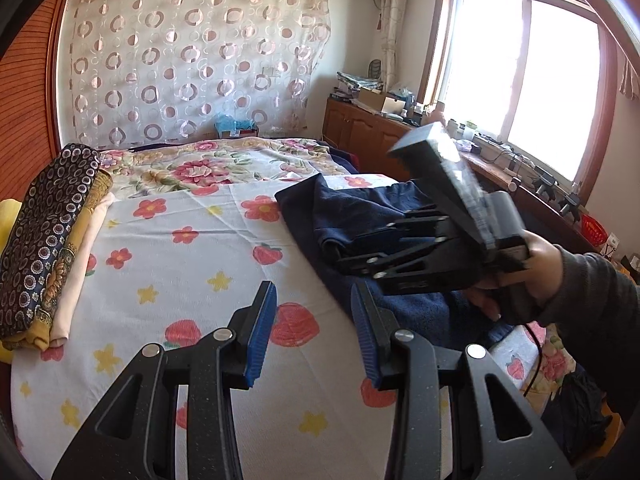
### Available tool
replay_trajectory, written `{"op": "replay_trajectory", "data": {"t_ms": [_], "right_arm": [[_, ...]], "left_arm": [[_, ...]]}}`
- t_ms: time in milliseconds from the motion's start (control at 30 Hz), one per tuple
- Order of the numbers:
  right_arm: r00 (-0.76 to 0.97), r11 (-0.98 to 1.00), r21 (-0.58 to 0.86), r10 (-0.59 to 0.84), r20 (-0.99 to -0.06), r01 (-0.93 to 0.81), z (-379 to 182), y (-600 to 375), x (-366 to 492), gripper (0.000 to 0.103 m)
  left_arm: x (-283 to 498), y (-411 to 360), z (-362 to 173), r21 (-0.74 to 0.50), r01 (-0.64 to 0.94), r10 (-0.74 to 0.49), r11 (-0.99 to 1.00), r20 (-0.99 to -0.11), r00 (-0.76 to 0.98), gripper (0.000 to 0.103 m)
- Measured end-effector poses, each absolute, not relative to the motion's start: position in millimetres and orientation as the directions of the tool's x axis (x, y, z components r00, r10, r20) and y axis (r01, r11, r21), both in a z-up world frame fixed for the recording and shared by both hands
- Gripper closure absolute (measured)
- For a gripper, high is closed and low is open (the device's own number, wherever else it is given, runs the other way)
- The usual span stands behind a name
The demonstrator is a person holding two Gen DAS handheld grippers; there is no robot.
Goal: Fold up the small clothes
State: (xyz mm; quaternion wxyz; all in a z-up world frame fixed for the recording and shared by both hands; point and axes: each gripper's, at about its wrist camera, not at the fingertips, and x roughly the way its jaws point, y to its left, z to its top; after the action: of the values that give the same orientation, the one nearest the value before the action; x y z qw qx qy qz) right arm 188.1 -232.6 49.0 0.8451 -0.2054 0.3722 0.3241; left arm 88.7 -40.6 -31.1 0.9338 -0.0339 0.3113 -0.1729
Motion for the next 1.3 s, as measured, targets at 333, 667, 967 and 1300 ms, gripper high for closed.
{"op": "replay_trajectory", "data": {"t_ms": [333, 667, 967, 1300], "right_arm": [[0.547, 0.765, -0.046, 0.416, -0.726, -0.642, 51, -243, 211, 0.096], [0.731, 0.903, 0.013, 0.356, -0.582, -0.429, 120, -332, 239, 0.097], [0.762, 0.984, -0.025, 0.121, -0.636, -0.176, 125, -366, 284, 0.097], [0.749, 0.964, -0.063, 0.159, -0.643, -0.259, 79, -346, 232, 0.089]], "left_arm": [[87, -42, -36, -0.175, 0.313, -0.355, 0.934, -0.576, 0.736, 0.063], [86, -44, -37, -0.179, 0.319, -0.362, 0.931, -0.581, 0.729, 0.063], [87, -54, -42, -0.175, 0.339, -0.374, 0.924, -0.595, 0.711, 0.063], [85, -68, -46, -0.170, 0.367, -0.391, 0.915, -0.608, 0.691, 0.063]]}}
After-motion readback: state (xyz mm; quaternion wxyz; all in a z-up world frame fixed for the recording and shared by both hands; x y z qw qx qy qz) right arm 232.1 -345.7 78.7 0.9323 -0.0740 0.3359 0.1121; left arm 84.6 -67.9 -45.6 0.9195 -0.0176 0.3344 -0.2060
